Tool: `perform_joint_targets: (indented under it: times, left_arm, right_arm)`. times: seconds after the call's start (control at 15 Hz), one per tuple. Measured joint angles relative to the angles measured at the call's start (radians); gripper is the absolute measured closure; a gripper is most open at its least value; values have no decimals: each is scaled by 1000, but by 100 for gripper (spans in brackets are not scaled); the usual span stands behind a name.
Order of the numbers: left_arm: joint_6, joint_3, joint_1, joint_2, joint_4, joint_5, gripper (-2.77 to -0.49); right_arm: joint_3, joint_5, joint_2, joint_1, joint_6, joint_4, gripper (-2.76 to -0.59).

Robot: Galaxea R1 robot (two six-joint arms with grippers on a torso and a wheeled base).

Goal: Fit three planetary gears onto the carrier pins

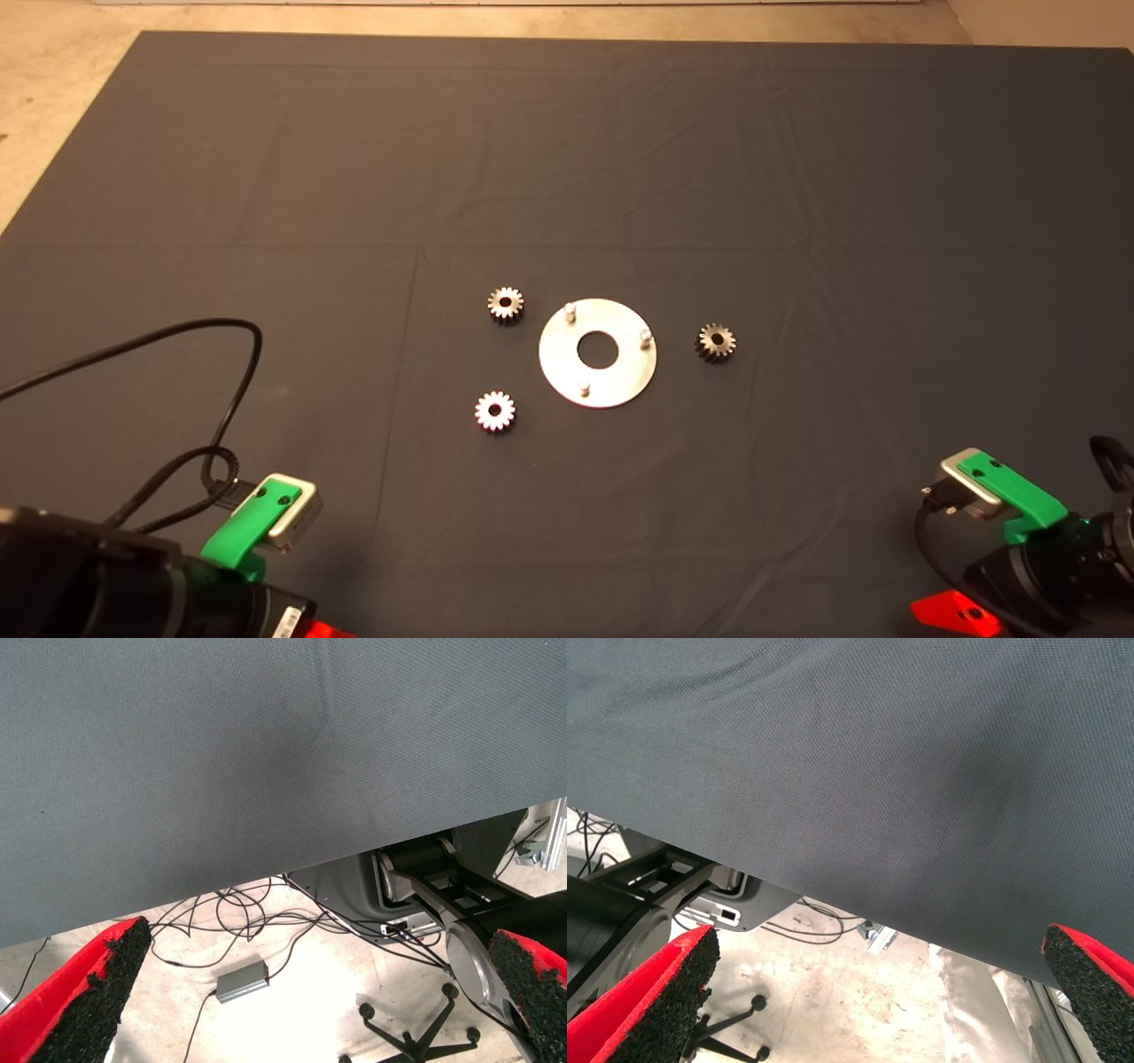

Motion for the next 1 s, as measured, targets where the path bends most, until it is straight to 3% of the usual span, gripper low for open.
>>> perform_joint_targets:
  times: [0.73, 1.0]
  left_arm:
    - [0, 0, 0, 0, 0, 0, -276]
    - [-2, 0, 0, -2, 1, 0, -276]
  right_arm:
    - [0, -9, -6, 0, -16, 0, -273]
    - [0, -12, -52, 2, -44, 0, -273]
